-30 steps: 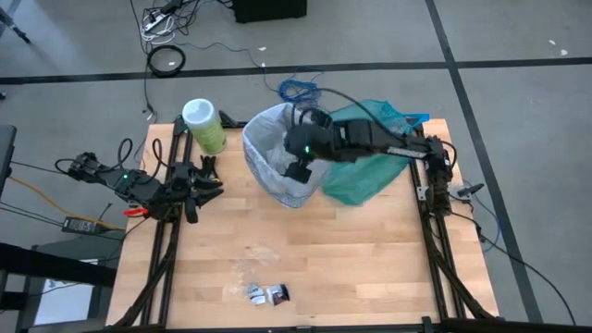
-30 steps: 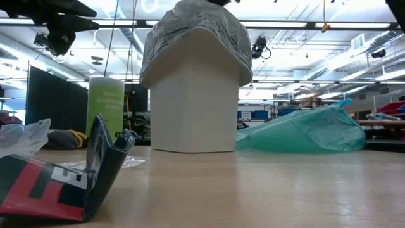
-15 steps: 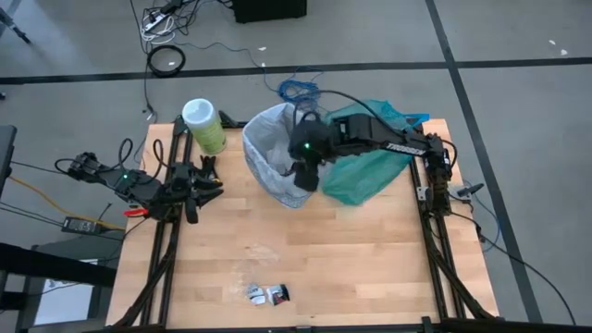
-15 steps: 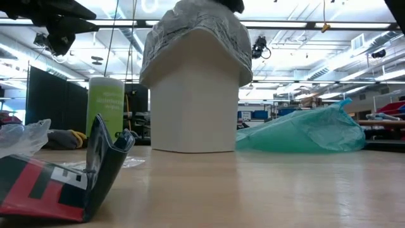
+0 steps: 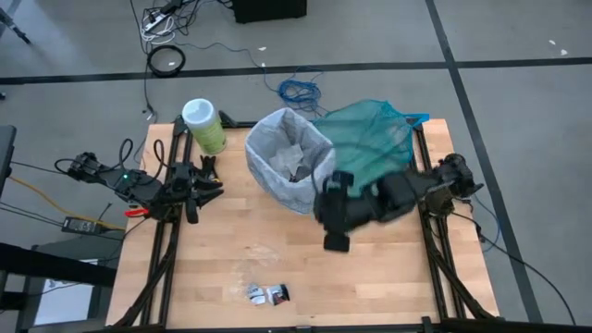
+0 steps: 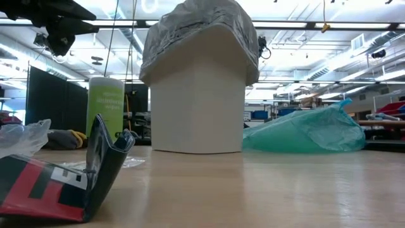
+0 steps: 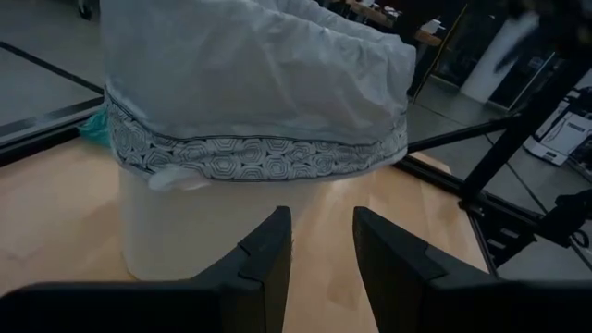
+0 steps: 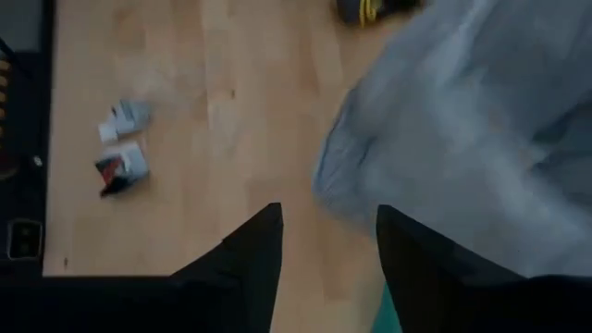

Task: Place trash/remove bag and relplace
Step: Put the dark blue paper into the trash bin

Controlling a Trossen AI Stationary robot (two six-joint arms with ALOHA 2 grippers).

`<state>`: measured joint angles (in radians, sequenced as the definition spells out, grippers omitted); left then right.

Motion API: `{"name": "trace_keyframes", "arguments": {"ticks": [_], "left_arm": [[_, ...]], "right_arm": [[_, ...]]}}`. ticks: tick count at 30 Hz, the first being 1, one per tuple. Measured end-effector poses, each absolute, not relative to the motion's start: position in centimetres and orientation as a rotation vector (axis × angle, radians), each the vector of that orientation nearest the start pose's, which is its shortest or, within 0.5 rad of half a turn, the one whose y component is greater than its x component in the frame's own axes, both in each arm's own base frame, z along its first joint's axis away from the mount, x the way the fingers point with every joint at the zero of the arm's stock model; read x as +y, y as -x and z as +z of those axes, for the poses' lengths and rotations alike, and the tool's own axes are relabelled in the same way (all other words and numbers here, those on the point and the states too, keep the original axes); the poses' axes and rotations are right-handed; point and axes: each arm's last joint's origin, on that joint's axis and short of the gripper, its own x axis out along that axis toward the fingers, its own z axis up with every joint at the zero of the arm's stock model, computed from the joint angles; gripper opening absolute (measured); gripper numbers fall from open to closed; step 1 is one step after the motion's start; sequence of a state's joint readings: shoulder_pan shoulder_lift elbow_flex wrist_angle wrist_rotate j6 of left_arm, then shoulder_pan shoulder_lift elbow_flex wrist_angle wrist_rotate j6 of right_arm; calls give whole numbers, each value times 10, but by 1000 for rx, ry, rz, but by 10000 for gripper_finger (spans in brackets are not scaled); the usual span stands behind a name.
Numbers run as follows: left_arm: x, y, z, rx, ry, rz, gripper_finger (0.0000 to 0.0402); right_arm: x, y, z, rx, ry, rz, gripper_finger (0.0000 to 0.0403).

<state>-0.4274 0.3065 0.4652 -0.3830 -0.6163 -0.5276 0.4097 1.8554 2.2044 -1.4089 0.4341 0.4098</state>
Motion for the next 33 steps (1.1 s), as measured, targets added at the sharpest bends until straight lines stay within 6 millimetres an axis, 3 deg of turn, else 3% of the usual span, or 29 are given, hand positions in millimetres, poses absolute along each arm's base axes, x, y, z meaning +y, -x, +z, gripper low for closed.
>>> {"name": "trace_keyframes", "arguments": {"ticks": [3, 7, 11, 16, 20, 26, 33], "left_arm": [[-22, -89, 261, 135, 416, 233, 126], [-22, -89, 261, 136, 416, 233, 126], [-22, -89, 261, 139, 414, 234, 126], [-22, -89, 260, 145, 410, 235, 126], [-22, -88, 260, 150, 408, 236, 126], [-23, -89, 260, 160, 411, 209, 126], [-23, -89, 260, 167, 414, 185, 126]], "right_arm": [[160, -326, 383, 953, 11, -240, 163], [206, -334, 341, 820, -190, -193, 162], [233, -337, 292, 719, -412, -174, 162], [242, -337, 244, 681, -638, -84, 164], [236, -341, 225, 637, -752, -22, 162], [229, -350, 214, 623, -682, -50, 154], [234, -375, 195, 647, -542, 6, 150]]}}
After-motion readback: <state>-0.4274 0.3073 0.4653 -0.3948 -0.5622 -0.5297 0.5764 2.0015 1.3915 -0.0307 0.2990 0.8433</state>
